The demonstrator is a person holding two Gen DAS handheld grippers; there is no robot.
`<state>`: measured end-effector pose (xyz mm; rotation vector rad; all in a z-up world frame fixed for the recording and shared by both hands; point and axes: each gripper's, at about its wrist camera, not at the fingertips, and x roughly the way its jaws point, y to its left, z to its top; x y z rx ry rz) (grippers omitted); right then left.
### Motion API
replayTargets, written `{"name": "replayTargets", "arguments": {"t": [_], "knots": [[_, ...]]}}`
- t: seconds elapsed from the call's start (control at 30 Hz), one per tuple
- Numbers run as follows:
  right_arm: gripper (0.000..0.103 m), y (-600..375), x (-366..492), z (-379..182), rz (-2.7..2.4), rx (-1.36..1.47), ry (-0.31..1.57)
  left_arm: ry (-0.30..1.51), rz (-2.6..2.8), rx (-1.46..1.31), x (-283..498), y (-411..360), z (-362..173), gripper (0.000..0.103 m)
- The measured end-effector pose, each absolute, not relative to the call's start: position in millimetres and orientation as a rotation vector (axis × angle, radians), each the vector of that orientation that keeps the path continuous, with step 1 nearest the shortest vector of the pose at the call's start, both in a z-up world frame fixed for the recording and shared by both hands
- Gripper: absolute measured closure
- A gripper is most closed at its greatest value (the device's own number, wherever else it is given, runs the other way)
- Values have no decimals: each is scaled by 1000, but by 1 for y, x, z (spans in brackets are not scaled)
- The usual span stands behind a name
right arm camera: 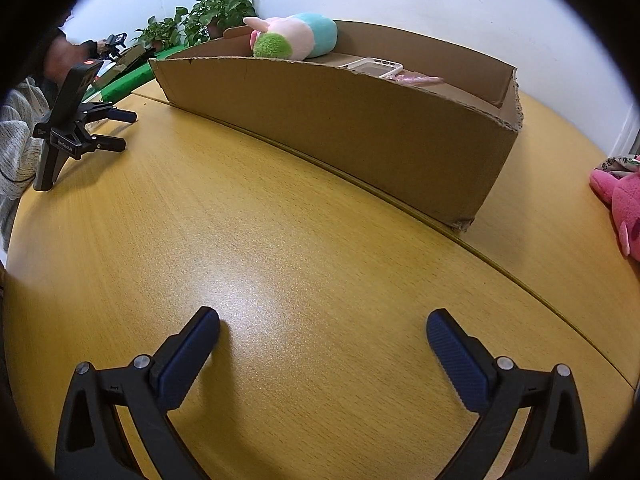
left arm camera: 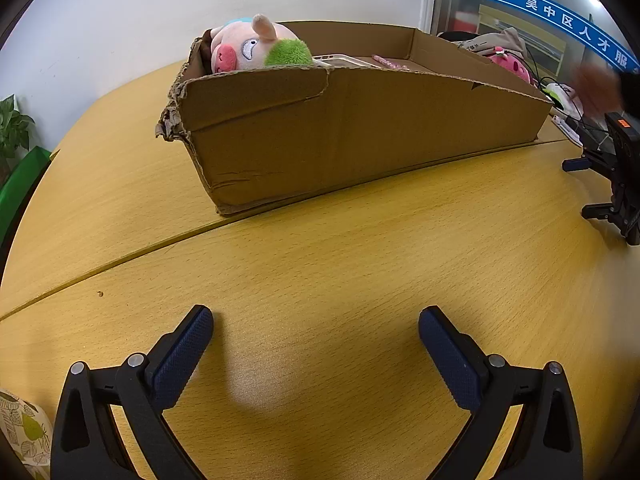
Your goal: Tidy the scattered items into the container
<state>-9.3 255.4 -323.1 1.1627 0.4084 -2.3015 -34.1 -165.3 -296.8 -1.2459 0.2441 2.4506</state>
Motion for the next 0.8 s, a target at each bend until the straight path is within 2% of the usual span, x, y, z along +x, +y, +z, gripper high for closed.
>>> {"name": "replayTargets", "arguments": {"t": [0.8], "knots": [[0,256,-15,-323,-2312,1166,405,242,2455,-1248,-33,-162,-297,0]]}}
